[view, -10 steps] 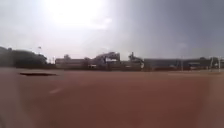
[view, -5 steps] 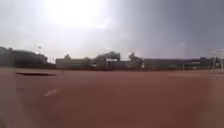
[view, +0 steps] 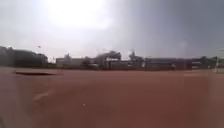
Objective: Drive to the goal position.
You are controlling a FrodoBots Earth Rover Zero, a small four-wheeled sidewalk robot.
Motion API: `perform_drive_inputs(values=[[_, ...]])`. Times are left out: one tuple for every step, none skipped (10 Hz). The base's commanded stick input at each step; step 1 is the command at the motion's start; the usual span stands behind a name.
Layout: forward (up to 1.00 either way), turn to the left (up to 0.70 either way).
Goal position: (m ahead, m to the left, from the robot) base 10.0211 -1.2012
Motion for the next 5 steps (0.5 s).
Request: perform_drive_inputs(values=[[0.70,0.00],[0.70,0.00],[0.70,0.00],[0.70,0.00],[0.70,0.00]])
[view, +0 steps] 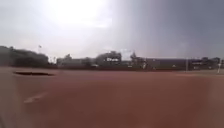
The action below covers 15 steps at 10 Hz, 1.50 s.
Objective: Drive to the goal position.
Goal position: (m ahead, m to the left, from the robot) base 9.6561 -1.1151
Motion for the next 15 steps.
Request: perform_drive_inputs(values=[[0.70,0.00],[0.70,0.00],[0.70,0.00],[0.70,0.00],[0.70,0.00],[0.70,0.00],[0.70,0.00],[0.70,0.00],[0.70,0.00],[0.70,0.00],[0.70,0.00],[0.70,0.00],[0.70,0.00],[0.70,0.00],[0.70,0.00]])
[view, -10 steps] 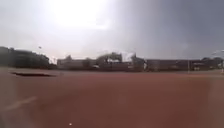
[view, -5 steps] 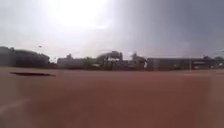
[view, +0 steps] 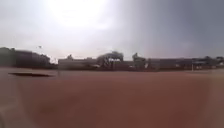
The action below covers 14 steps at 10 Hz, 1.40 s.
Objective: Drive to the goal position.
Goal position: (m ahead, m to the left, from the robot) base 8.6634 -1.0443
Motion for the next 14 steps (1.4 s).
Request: perform_drive_inputs(values=[[0.70,0.00],[0.70,0.00],[0.70,0.00],[0.70,0.00],[0.70,0.00],[0.70,0.00],[0.70,0.00],[0.70,0.00],[0.70,0.00],[0.70,0.00],[0.70,0.00],[0.70,0.00],[0.70,0.00],[0.70,0.00]])
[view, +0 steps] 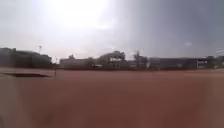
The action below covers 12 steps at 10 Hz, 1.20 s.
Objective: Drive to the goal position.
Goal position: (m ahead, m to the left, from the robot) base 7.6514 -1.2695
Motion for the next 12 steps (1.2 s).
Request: perform_drive_inputs(values=[[0.70,0.00],[0.70,0.00],[0.70,0.00],[0.70,0.00],[0.70,0.00],[0.70,0.00],[0.70,0.00],[0.70,0.00],[0.70,0.00],[0.70,0.00],[0.70,0.00],[0.70,0.00]])
